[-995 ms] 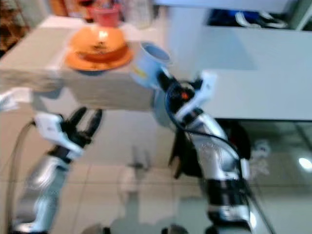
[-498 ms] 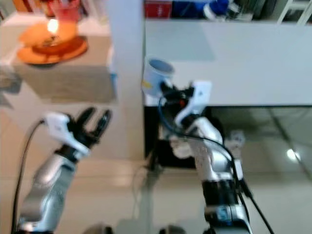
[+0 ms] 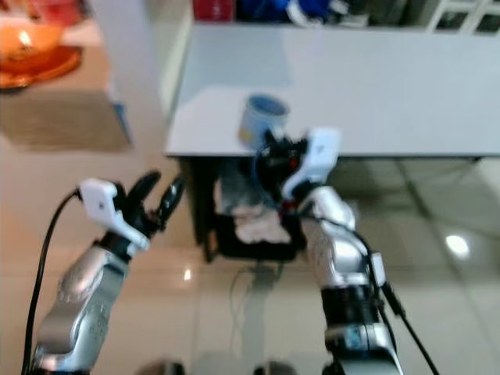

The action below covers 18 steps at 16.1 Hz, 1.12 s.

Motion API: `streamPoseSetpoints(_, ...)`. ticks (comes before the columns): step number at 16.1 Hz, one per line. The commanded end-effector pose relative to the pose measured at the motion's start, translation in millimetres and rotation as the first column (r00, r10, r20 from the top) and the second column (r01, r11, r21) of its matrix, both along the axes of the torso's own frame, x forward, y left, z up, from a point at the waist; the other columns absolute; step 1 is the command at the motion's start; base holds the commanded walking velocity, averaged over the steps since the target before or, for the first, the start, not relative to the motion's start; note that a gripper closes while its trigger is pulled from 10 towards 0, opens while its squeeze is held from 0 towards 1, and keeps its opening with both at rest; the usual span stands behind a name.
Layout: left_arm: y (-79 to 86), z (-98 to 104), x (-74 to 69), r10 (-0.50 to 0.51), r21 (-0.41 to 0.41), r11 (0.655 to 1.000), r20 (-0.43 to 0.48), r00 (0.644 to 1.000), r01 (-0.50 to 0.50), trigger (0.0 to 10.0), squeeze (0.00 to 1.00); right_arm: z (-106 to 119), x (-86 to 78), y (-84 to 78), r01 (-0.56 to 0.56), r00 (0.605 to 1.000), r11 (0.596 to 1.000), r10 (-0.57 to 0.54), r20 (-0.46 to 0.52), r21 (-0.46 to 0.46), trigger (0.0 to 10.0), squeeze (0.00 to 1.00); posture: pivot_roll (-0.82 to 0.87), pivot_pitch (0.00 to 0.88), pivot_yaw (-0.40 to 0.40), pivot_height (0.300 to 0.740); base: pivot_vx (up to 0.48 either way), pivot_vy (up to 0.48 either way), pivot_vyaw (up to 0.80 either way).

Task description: Setting the table

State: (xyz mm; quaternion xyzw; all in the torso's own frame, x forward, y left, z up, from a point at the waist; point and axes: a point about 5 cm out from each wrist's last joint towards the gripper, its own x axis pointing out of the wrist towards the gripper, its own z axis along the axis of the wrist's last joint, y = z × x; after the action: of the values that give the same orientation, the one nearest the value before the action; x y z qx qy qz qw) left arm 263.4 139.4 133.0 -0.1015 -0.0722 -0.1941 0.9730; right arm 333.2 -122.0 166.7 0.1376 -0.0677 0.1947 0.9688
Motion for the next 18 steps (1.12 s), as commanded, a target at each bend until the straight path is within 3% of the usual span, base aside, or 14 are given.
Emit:
streamPoseSetpoints(1,5.5,0.4,-0.1,0.018,0.012,1.0,0.001,1.0,-0.018,10.0,0.0,4.1,1.3,8.8,-0.01,1.0,1.0,0.01,0.017,-0.019,10.0,0.0,-0.12,0.086,0.009,0.74,0.0,-0.454,0.0)
streamPoseSetpoints(8,4.0,-0.6,-0.3,0.019,0.019,1.0,-0.005,1.0,-0.019,10.0,0.0,-4.8,3.3,7.0,0.058,0.998,0.996,-0.058,-0.001,-0.074,10.0,0.0,-0.12,0.091,0.004,0.74,0.0,-0.452,0.0)
streamPoseSetpoints(15,5.7,-1.2,1.0,0.048,0.018,0.999,-0.012,0.999,-0.048,10.0,0.0,-5.6,3.3,14.6,0.037,0.999,0.995,-0.037,0.007,-0.089,10.0,0.0,-0.12,0.084,-0.003,0.74,0.0,-0.448,0.0)
streamPoseSetpoints(18,14.4,1.4,7.9,0.119,0.003,0.993,-0.015,0.993,-0.119,10.0,0.0,-6.3,4.0,16.7,0.043,0.999,0.994,-0.043,0.005,-0.101,10.0,0.0,-0.11,0.078,0.002,0.74,0.089,0.0,0.0)
